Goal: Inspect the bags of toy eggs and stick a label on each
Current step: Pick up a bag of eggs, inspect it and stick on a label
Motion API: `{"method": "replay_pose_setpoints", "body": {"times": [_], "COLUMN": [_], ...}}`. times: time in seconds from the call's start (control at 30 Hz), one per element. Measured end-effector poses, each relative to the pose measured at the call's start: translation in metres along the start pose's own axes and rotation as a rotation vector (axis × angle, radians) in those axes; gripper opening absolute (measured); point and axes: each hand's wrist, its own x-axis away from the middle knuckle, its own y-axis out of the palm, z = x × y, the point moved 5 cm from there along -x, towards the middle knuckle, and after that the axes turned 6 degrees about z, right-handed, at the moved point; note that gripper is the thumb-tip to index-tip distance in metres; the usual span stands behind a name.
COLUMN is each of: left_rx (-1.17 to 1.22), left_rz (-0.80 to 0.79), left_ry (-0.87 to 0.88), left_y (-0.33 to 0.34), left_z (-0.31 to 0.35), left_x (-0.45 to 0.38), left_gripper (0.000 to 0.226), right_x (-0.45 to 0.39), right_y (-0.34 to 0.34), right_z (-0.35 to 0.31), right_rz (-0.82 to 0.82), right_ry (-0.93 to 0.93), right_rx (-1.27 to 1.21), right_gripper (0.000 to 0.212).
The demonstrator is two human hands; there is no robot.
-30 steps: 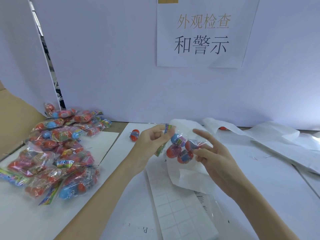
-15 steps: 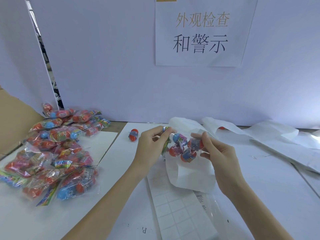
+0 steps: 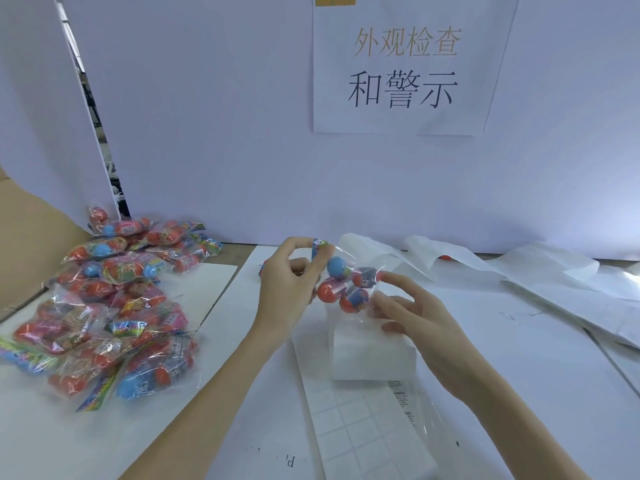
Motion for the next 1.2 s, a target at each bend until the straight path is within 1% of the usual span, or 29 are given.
{"method": "replay_pose_setpoints", "body": {"times": [0.1, 0.17, 0.2, 0.23, 0.27, 0.3, 0.33, 0.37, 0.47, 0.5, 0.6, 0.67, 0.77, 0.83, 0.9, 0.97, 1.03, 1.1, 1.13, 1.2], "left_rx": [0.005, -0.025, -0.052, -0.071, -0.074, -0.067, -0.056, -0.039, 0.007, -0.006, -0.058, -0.054, 0.042, 0.072, 0.027, -0.116, -0.241, -0.252, -0.238, -0.205], "left_rz": [-0.106, -0.17, -0.193, -0.21, -0.223, -0.232, -0.235, -0.229, -0.223, -0.248, -0.332, -0.316, -0.282, -0.259, -0.244, -0.242, -0.265, -0.271, -0.266, -0.265], "left_ry": [-0.008, 0.032, 0.055, 0.074, 0.089, 0.1, 0.107, 0.105, 0.035, 0.005, -0.084, -0.11, -0.155, -0.165, -0.1, 0.066, 0.197, 0.232, 0.235, 0.213], "left_y": [0.003, 0.007, 0.008, 0.009, 0.011, 0.013, 0.015, 0.017, 0.017, 0.016, 0.015, 0.014, 0.016, 0.017, 0.018, 0.017, 0.019, 0.021, 0.022, 0.023], "left_z": [0.002, 0.006, 0.007, 0.007, 0.008, 0.008, 0.01, 0.011, 0.012, 0.01, 0.001, -0.003, -0.004, -0.003, -0.001, 0.004, 0.007, 0.007, 0.008, 0.008], "left_x": [0.003, 0.005, 0.006, 0.007, 0.009, 0.011, 0.012, 0.013, 0.01, 0.009, 0.008, 0.008, 0.007, 0.006, 0.007, 0.008, 0.011, 0.014, 0.015, 0.016], "left_gripper": [0.046, 0.05, 0.051, 0.051, 0.05, 0.049, 0.048, 0.048, 0.057, 0.051, 0.014, 0.008, 0.012, 0.016, 0.018, 0.019, 0.013, 0.005, 0.005, 0.011], "right_x": [0.002, 0.004, 0.004, 0.005, 0.004, 0.004, 0.004, 0.004, 0.001, 0.0, -0.003, -0.004, -0.004, -0.003, -0.001, -0.002, -0.003, -0.003, -0.003, -0.004], "right_y": [0.003, 0.002, 0.0, 0.0, 0.001, 0.002, 0.003, 0.002, -0.007, -0.011, -0.022, -0.025, -0.026, -0.025, -0.023, -0.023, -0.023, -0.021, -0.019, -0.017], "right_z": [-0.004, -0.012, -0.015, -0.018, -0.02, -0.02, -0.019, -0.017, -0.011, -0.01, -0.005, -0.003, -0.002, -0.002, -0.005, -0.008, -0.01, -0.014, -0.015, -0.013], "right_rz": [0.111, 0.213, 0.24, 0.235, 0.212, 0.193, 0.189, 0.202, 0.308, 0.356, 0.427, 0.403, 0.358, 0.347, 0.332, 0.303, 0.267, 0.248, 0.238, 0.245], "right_ry": [-0.08, -0.153, -0.197, -0.244, -0.287, -0.314, -0.32, -0.312, -0.24, -0.223, -0.138, -0.072, -0.002, 0.012, -0.008, -0.05, -0.078, -0.129, -0.164, -0.191], "right_rx": [0.035, 0.066, 0.101, 0.149, 0.198, 0.236, 0.242, 0.21, 0.043, 0.019, -0.015, -0.035, -0.107, -0.136, -0.101, -0.083, -0.07, 0.017, 0.072, 0.117], "right_gripper": [0.05, 0.055, 0.057, 0.055, 0.046, 0.032, 0.019, 0.014, 0.018, 0.019, 0.019, 0.019, 0.017, 0.017, 0.018, 0.021, 0.025, 0.017, 0.014, 0.015]}}
